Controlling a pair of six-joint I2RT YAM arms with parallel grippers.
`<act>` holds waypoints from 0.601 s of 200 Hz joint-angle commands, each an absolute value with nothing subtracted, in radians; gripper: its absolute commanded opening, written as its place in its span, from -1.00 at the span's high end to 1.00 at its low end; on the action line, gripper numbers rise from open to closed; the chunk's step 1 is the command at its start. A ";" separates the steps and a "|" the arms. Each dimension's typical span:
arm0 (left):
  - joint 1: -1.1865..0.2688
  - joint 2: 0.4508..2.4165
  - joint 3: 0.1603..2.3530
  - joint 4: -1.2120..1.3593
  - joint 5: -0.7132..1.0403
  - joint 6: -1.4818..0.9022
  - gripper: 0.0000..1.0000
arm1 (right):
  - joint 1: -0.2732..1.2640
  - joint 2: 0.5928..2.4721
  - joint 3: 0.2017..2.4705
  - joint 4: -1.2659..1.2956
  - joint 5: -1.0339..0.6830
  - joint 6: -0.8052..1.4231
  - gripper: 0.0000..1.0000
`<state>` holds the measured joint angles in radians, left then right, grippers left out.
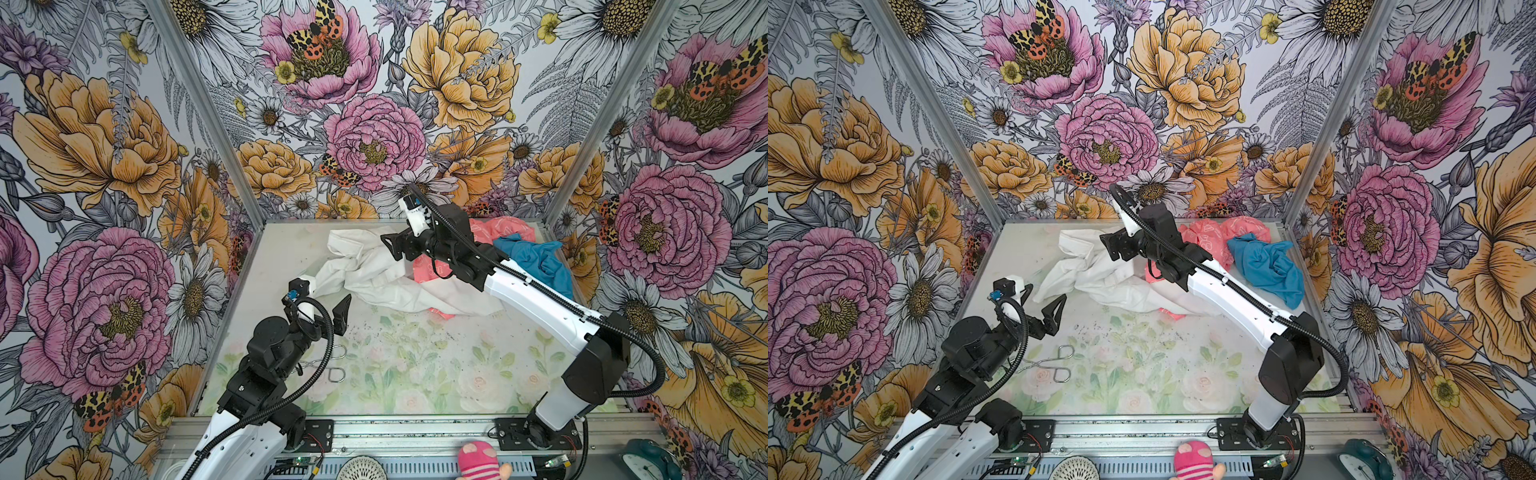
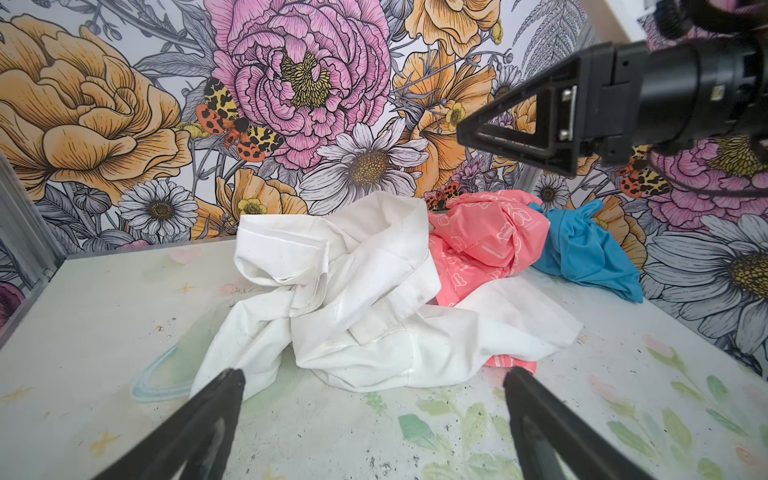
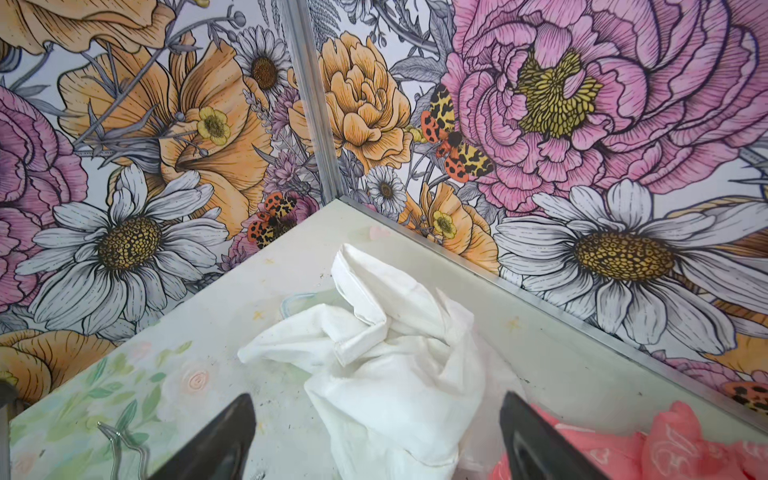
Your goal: Pick out a specific cloth from the pile
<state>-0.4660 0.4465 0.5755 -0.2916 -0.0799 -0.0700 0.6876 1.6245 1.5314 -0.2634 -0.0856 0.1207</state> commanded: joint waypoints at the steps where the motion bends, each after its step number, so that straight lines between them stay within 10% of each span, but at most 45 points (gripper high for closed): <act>1: -0.464 0.437 0.565 -0.301 -0.101 -0.057 -0.97 | 0.679 1.559 1.441 -0.313 -0.026 0.098 -0.84; 120: -0.463 0.437 0.565 -0.301 -0.105 -0.058 -0.97 | 0.586 1.458 1.036 -0.319 -0.039 0.178 -0.58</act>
